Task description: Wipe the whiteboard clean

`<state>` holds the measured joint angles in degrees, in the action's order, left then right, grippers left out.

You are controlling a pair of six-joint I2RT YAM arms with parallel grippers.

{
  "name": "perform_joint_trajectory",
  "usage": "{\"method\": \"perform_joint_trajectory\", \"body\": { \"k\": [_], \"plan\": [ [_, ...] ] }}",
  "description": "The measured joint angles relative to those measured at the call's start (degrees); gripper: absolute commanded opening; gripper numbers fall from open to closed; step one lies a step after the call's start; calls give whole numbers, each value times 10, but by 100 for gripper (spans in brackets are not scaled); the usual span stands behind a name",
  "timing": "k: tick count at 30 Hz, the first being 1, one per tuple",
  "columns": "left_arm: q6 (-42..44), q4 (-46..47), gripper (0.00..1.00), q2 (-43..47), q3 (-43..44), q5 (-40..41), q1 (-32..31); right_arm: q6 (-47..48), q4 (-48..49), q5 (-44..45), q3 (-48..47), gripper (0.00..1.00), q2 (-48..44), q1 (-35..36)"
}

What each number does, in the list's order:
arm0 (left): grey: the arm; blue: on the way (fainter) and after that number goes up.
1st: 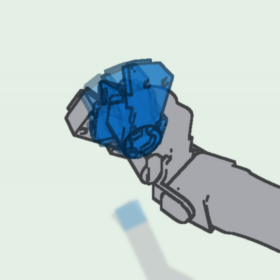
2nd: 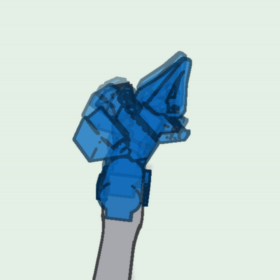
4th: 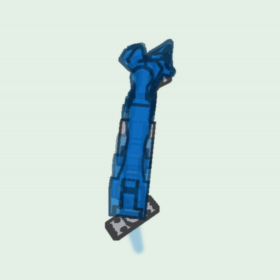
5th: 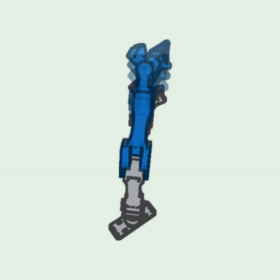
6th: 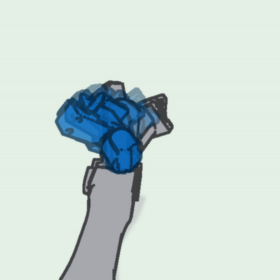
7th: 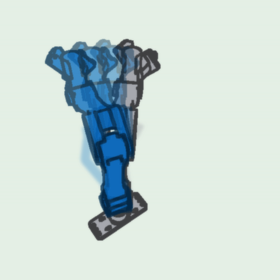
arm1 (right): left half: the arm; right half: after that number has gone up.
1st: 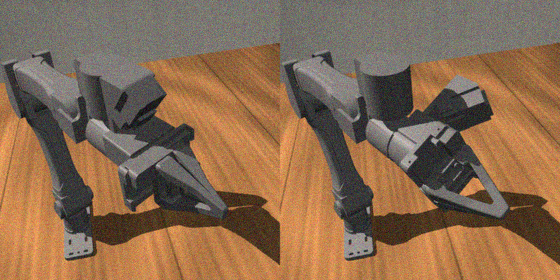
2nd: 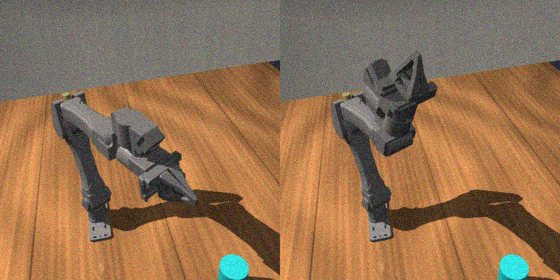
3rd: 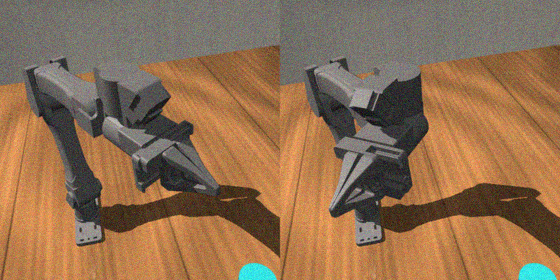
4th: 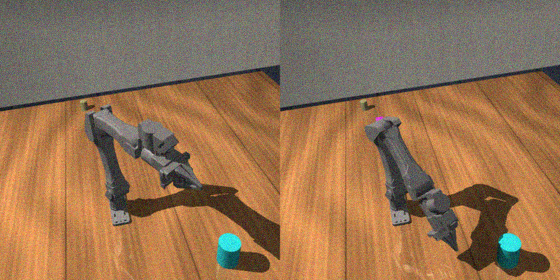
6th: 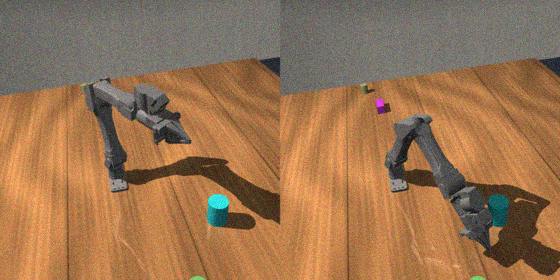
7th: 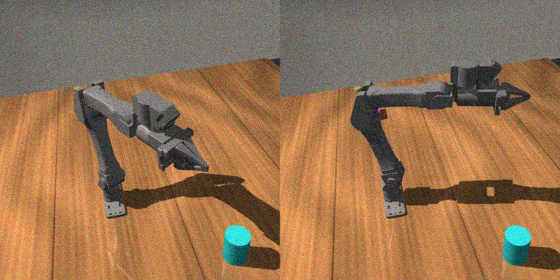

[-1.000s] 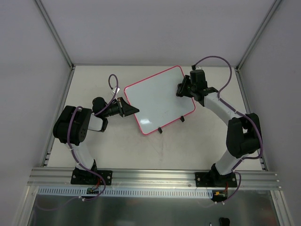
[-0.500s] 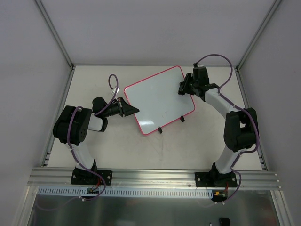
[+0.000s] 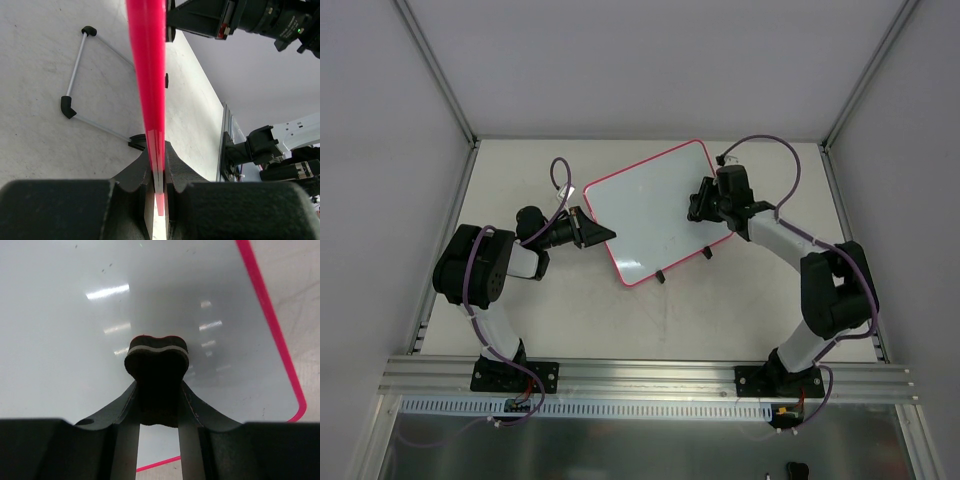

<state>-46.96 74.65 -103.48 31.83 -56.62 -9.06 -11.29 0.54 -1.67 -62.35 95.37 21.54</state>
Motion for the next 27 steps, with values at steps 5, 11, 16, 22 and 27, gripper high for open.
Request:
{"method": "perform_joint_trajectory", "body": {
  "k": [5, 11, 16, 22, 27],
  "plan": [
    [0, -1, 0, 0, 0, 0, 0, 3, 15, 23, 24, 0, -12, 40],
    [0, -2, 0, 0, 0, 0, 0, 5, 56, 69, 59, 0, -26, 93],
    [0, -3, 0, 0, 0, 1, 0, 4, 130, 114, 110, 0, -37, 137],
    [0, -4, 0, 0, 0, 1, 1, 2, 169, 156, 130, 0, -38, 169],
    [0, -4, 0, 0, 0, 1, 1, -3, 178, 176, 135, 0, -36, 198]
  ]
}}
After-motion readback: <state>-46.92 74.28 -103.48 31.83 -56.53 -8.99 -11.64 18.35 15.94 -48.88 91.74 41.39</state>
